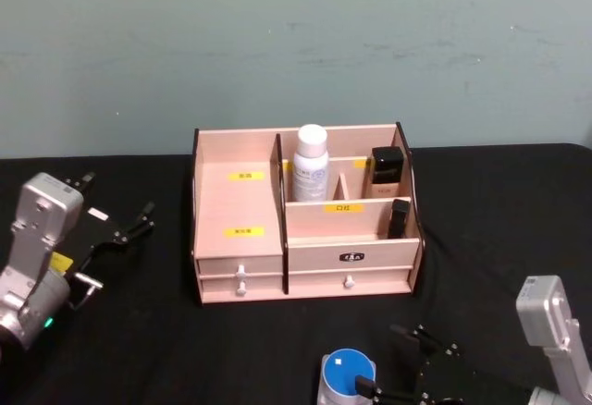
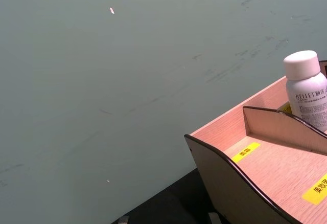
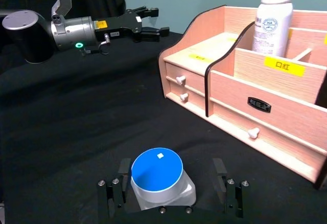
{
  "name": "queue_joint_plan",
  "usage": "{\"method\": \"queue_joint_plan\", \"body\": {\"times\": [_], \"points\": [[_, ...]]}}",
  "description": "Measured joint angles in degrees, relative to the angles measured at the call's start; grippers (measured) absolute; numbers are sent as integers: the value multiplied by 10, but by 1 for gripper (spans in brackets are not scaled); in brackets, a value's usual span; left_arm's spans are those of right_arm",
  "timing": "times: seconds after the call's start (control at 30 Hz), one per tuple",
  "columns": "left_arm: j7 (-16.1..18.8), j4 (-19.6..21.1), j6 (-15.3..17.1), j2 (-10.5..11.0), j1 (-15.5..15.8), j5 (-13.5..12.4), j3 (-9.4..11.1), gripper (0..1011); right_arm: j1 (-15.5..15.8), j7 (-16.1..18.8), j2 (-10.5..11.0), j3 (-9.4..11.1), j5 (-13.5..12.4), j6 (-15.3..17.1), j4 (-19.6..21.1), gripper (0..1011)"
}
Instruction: Pick up the facial cleanser and watermelon frost from the table and place them into the tiered storage box.
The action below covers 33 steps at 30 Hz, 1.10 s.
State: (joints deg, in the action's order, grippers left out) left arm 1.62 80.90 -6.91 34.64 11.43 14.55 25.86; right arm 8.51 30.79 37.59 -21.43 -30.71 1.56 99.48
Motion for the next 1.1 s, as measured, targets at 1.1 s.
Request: {"method": "queue_joint_plan", "body": {"times": [1.1], "points": [[0, 0, 0, 0, 0, 0, 0, 1010, -50, 13, -21, -43, 3, 8, -42, 1002]]}}
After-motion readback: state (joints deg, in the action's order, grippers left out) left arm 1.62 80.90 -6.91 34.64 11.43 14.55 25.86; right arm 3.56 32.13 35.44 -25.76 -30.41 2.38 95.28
